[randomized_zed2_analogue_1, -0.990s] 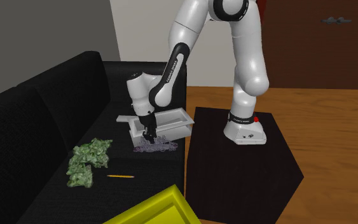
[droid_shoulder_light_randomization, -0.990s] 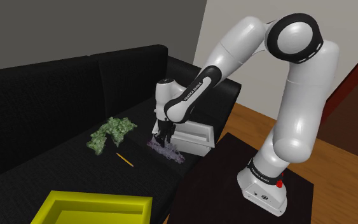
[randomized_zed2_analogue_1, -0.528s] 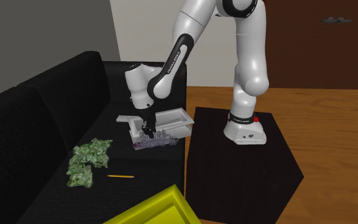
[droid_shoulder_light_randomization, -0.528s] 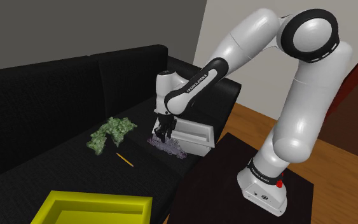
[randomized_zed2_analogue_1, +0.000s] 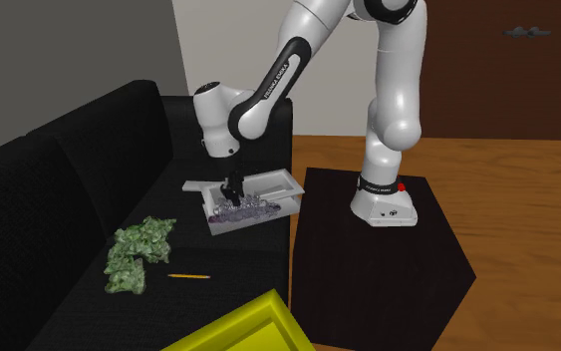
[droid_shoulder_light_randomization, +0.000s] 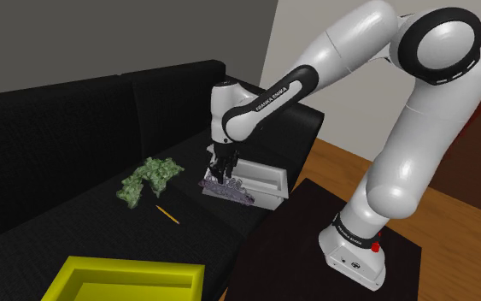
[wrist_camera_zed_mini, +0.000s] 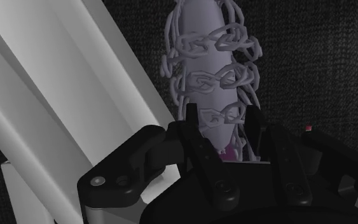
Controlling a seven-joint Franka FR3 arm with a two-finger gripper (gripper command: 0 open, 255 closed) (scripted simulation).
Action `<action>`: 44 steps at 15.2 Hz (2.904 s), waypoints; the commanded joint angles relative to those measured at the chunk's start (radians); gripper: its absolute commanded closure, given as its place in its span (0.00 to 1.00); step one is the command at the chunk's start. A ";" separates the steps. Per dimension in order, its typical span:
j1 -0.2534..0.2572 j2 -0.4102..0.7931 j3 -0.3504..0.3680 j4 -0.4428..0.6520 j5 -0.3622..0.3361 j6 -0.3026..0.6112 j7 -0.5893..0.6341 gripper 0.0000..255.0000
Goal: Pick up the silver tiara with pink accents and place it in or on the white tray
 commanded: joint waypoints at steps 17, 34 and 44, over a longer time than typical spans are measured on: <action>-0.054 -0.182 -0.054 0.029 0.027 -0.209 -0.124 1.00; -0.179 -0.173 -0.198 0.012 -0.034 -0.185 -0.356 1.00; -0.180 -0.078 -0.198 -0.032 -0.042 -0.046 -0.348 1.00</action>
